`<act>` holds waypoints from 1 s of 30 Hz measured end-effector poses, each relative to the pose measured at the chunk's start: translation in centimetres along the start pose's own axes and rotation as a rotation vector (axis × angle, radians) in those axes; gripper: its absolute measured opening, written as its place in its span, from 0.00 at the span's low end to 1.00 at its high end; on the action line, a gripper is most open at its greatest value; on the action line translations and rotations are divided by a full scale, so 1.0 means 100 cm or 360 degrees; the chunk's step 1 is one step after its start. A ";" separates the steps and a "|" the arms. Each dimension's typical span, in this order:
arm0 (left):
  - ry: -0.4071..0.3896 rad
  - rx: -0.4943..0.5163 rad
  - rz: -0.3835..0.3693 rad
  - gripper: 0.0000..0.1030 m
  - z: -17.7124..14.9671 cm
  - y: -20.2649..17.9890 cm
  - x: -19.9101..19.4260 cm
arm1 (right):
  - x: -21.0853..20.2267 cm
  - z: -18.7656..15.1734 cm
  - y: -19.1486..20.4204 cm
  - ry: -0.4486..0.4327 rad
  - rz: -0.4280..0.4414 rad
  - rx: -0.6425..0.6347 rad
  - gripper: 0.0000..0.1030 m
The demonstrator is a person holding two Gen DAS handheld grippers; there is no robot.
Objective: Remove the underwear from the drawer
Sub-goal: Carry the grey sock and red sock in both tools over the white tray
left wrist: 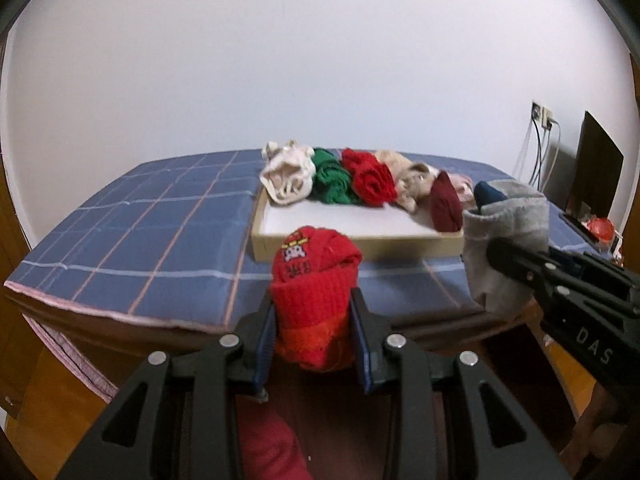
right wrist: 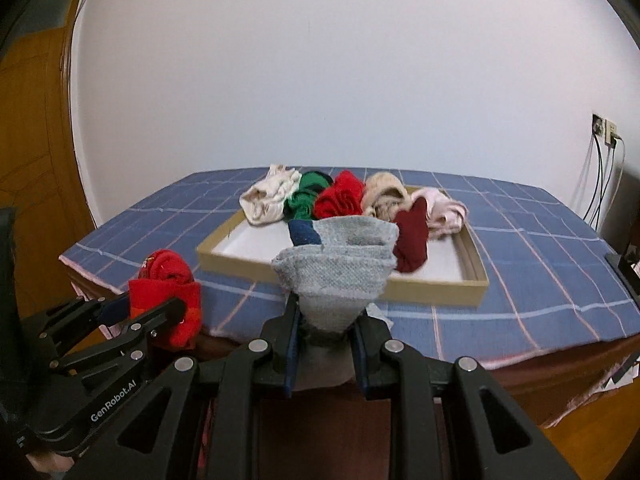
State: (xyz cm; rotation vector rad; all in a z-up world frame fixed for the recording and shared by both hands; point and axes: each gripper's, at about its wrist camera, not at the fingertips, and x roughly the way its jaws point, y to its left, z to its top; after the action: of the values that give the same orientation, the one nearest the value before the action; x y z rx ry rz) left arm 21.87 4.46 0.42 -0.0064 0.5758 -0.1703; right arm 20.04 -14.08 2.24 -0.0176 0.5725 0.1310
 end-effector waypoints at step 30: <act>0.0022 -0.0049 0.0069 0.31 0.078 0.018 0.078 | 0.072 0.072 0.013 0.0018 0.0017 -0.0064 0.24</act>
State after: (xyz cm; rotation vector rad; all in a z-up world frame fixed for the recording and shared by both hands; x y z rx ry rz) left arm 32.82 4.61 2.66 -0.0226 0.5920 -0.1196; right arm 29.71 -11.52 4.44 -0.0545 0.5811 0.1526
